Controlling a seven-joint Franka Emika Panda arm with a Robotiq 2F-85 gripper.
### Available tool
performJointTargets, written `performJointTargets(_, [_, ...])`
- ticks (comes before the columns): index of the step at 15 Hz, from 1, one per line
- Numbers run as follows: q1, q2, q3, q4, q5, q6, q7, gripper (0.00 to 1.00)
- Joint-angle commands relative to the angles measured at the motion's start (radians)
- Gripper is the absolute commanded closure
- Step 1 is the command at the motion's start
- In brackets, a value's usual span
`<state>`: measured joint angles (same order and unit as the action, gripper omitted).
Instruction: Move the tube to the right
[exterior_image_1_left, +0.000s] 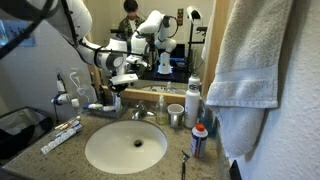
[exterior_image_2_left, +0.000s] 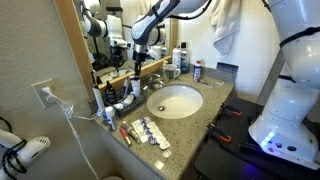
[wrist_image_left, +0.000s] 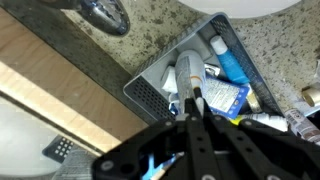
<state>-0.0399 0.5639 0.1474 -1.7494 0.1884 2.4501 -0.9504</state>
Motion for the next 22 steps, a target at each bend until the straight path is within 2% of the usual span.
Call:
performJointTargets(1, [0.016,0.0,-0.008,-0.015,-0.064,0.033,0.07,0.99])
performJointTargets(6, [0.019,-0.002,-0.005,-0.02,-0.118,0.046,0.12,0.99])
performJointTargets(7, [0.019,-0.002,-0.005,-0.021,-0.126,0.049,0.125,0.9])
performJointTargets(8, [0.018,-0.002,-0.004,-0.022,-0.132,0.049,0.135,0.7])
performJointTargets(9, [0.017,-0.003,-0.003,-0.024,-0.136,0.049,0.137,0.64])
performJointTargets(17, [0.012,0.005,0.001,-0.026,-0.151,0.045,0.153,0.04])
performJointTargets(18, [0.011,0.001,0.002,-0.026,-0.149,0.04,0.154,0.0])
performJointTargets(22, [0.002,-0.02,0.007,-0.022,-0.138,0.004,0.156,0.0])
